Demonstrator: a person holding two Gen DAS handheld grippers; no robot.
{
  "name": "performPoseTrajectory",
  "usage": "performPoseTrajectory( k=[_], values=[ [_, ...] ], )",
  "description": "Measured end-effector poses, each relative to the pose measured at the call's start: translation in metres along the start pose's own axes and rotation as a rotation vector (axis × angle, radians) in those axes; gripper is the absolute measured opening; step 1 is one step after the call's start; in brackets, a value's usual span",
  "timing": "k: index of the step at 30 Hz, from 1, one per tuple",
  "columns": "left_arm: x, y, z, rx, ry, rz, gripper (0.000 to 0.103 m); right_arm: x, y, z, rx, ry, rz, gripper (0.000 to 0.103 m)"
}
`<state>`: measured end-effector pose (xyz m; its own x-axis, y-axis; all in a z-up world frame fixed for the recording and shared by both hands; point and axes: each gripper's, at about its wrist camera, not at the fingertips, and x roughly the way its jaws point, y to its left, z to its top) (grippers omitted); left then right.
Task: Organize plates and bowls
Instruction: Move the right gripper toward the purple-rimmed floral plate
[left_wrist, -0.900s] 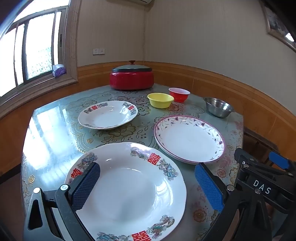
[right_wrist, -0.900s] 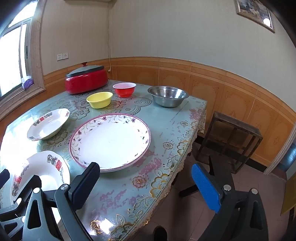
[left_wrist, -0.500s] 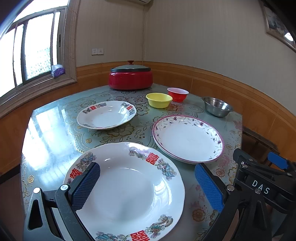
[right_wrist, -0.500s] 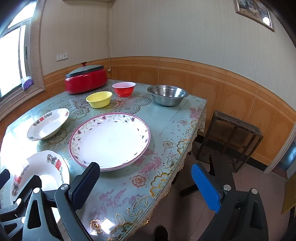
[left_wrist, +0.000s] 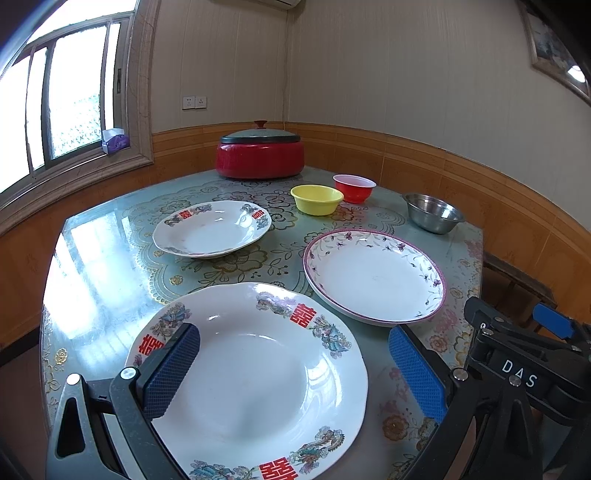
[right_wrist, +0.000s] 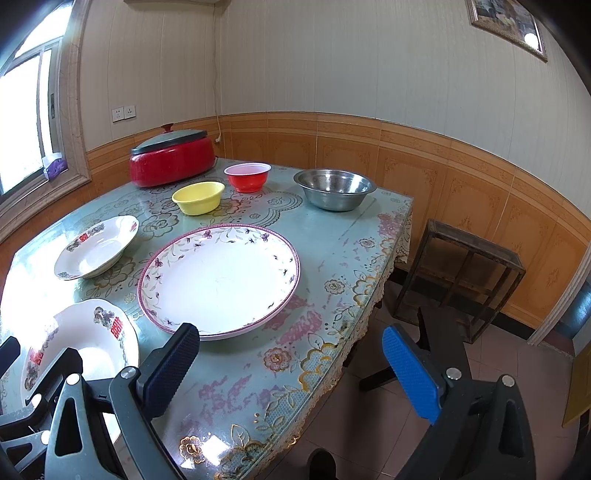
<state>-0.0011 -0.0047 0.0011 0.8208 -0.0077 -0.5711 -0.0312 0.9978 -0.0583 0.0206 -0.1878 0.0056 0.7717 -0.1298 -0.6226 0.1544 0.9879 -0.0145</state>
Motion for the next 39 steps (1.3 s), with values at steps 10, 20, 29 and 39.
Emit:
performPoseTrajectory(
  k=[10,20,29,39],
  values=[
    [0.0,-0.003,-0.002,0.014,-0.008,0.002,0.103,0.002,-0.001,-0.001,0.003,0.008,0.003,0.101],
    [0.003,-0.007,-0.003,0.045,0.031,-0.01,0.103,0.005,-0.006,-0.004,0.017,0.032,0.026,0.101],
    [0.016,-0.002,0.003,0.016,0.05,-0.208,0.103,0.02,-0.046,0.005,0.103,0.06,0.195,0.101],
    [0.042,-0.022,0.024,-0.032,0.163,-0.188,0.103,0.078,-0.097,0.031,0.113,0.14,0.254,0.101]
  ],
)
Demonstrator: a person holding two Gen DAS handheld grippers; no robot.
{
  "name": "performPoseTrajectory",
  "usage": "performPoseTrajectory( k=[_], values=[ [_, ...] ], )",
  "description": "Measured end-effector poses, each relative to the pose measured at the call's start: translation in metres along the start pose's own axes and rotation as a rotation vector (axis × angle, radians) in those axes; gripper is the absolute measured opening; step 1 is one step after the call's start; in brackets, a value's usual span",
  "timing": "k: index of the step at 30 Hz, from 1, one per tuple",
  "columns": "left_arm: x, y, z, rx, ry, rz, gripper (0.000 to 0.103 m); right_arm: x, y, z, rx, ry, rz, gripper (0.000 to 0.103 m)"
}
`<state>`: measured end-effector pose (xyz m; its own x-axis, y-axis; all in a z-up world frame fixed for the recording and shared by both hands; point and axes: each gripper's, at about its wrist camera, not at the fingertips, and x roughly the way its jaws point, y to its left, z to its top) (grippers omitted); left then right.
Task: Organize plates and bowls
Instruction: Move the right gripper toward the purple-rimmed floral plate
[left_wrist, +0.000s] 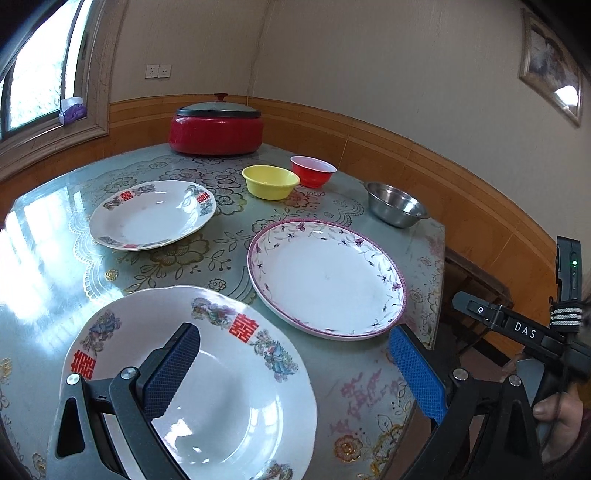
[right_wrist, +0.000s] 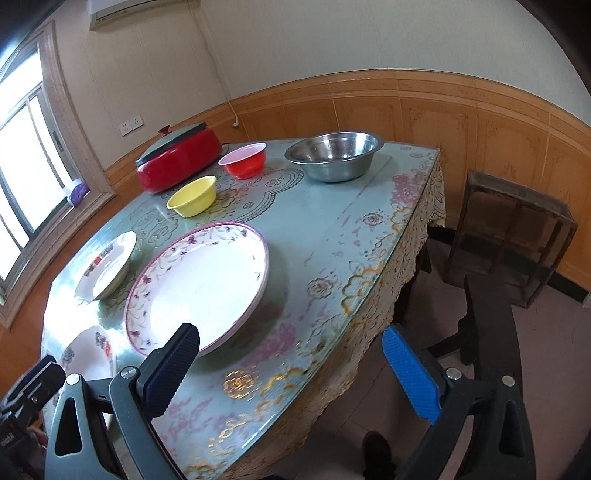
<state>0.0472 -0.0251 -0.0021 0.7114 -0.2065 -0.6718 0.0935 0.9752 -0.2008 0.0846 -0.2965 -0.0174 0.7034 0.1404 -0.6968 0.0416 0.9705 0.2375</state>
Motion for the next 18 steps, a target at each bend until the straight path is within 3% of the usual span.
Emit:
performPoseTrajectory(
  k=[8,16,18],
  values=[
    [0.056,-0.044,0.018,-0.016,0.107,0.029,0.097,0.044,-0.03,0.038,-0.064,0.077,0.102,0.101],
    [0.075,-0.068,0.03,-0.06,0.066,0.123,0.096,0.077,-0.029,0.081,-0.22,0.124,0.241,0.101],
    [0.078,-0.071,0.032,-0.083,0.055,0.14,0.092,0.085,-0.023,0.086,-0.274,0.146,0.282,0.098]
  ],
)
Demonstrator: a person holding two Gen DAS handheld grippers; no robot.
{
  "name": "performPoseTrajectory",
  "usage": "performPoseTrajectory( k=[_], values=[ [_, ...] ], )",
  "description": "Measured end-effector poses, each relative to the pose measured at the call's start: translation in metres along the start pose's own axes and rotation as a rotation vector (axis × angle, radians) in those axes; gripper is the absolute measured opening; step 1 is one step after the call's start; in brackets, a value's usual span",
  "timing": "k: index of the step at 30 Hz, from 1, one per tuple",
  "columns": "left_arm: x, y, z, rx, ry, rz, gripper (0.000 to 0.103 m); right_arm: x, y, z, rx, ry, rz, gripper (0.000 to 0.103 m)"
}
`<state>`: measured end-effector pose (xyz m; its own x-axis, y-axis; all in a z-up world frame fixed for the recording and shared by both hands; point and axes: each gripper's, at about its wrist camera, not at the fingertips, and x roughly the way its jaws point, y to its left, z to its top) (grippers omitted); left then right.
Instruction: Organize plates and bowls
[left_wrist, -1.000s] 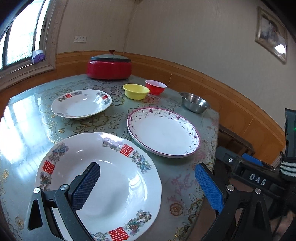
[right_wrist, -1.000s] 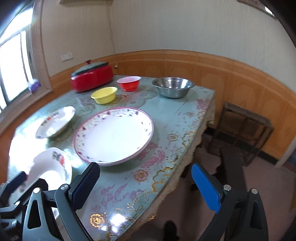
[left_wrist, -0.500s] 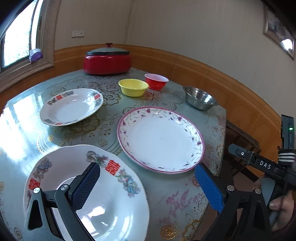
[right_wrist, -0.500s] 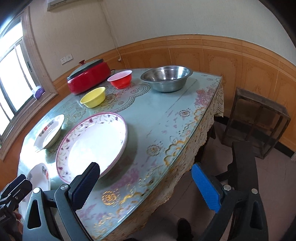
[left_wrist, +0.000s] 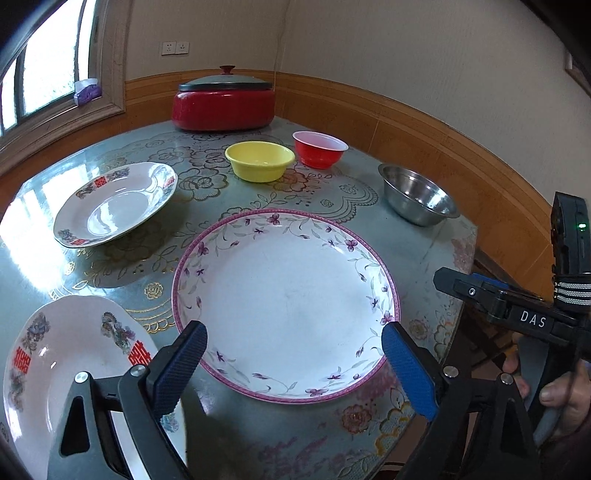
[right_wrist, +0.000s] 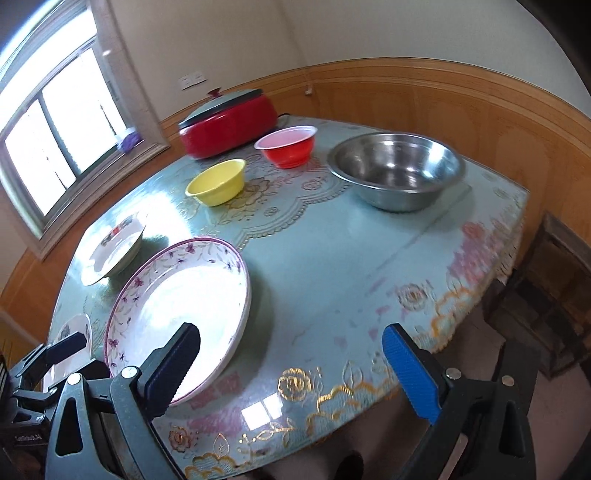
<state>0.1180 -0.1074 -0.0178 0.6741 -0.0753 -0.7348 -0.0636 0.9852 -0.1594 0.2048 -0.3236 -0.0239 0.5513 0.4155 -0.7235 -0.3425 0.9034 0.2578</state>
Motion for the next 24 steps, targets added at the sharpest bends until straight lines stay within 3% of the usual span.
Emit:
performPoseTrajectory(
  k=[3,5,6,11,18,24],
  values=[
    [0.005,-0.004,-0.002,-0.032,0.006,0.018,0.077,0.016,0.005,0.01,-0.087,0.034,0.052,0.079],
    [0.006,-0.008,-0.005,-0.038,0.013,0.027,0.064,0.027,0.008,0.016,-0.13,0.064,0.092,0.053],
    [0.006,-0.01,-0.007,-0.039,0.017,0.032,0.058,0.033,0.008,0.02,-0.147,0.079,0.118,0.049],
    [0.003,-0.01,-0.018,-0.09,0.025,0.077,0.057,0.059,0.022,0.038,-0.28,0.15,0.233,0.043],
    [-0.01,-0.007,-0.036,-0.102,0.057,0.105,0.044,0.105,0.047,0.055,-0.443,0.231,0.227,0.043],
    [-0.001,-0.002,-0.046,-0.071,0.096,0.049,0.035,0.121,0.053,0.056,-0.491,0.25,0.183,0.023]
  ],
)
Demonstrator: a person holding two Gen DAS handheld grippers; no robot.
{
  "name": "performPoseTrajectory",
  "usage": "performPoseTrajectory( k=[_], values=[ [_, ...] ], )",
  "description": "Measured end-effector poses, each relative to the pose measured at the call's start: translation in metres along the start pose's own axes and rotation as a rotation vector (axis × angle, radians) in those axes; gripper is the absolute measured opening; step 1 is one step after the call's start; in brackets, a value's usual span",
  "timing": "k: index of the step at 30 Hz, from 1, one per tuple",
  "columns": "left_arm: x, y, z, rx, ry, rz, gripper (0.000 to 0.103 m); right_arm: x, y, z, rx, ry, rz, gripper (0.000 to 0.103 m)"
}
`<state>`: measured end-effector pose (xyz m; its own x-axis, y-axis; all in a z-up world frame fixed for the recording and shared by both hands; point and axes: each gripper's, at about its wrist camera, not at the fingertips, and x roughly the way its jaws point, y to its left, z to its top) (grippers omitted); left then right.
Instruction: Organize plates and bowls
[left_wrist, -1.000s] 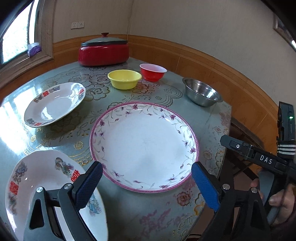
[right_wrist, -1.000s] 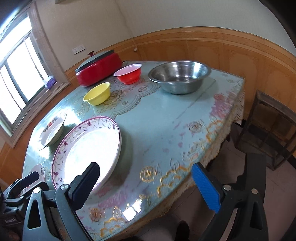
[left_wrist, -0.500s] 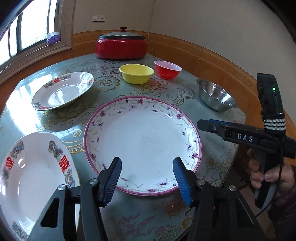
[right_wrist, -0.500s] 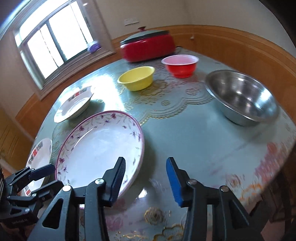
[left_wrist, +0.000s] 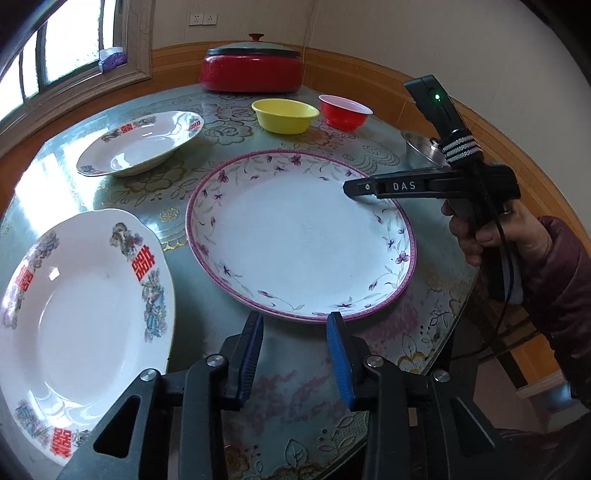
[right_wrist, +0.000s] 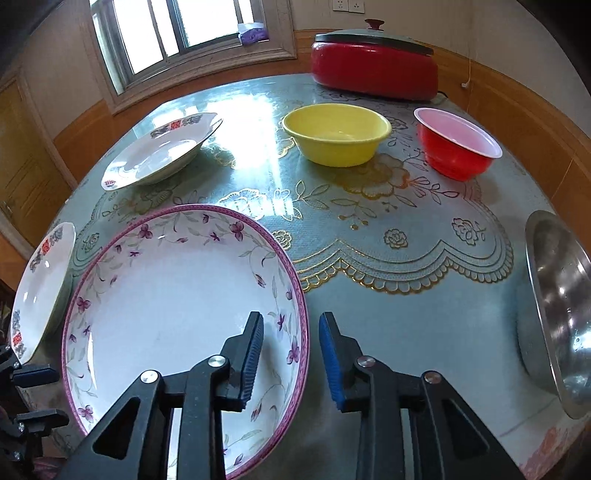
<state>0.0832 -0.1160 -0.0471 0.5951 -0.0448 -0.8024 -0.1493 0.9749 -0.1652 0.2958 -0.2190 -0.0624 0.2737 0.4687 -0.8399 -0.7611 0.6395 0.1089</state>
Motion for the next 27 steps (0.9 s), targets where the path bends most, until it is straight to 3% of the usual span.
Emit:
performPoseTrajectory(
  k=[2,12,16,21,27],
  values=[
    [0.002,0.0,0.001,0.018,-0.004,-0.026,0.035,-0.001,0.002,0.001,-0.006,0.005,-0.022,0.019],
    [0.007,0.009,0.005,0.039,-0.006,-0.098,0.034,-0.011,0.004,-0.007,-0.039,0.042,-0.09,0.018],
    [0.005,0.011,0.013,-0.019,-0.035,-0.061,0.035,-0.018,0.002,-0.013,-0.091,0.064,-0.082,0.018],
    [0.007,0.005,0.022,-0.103,-0.07,0.003,0.035,-0.027,-0.01,-0.018,-0.152,0.1,-0.014,0.019],
    [0.016,-0.003,0.025,-0.182,-0.089,0.11,0.041,-0.02,-0.021,0.0,-0.171,0.038,0.031,0.019]
  ],
)
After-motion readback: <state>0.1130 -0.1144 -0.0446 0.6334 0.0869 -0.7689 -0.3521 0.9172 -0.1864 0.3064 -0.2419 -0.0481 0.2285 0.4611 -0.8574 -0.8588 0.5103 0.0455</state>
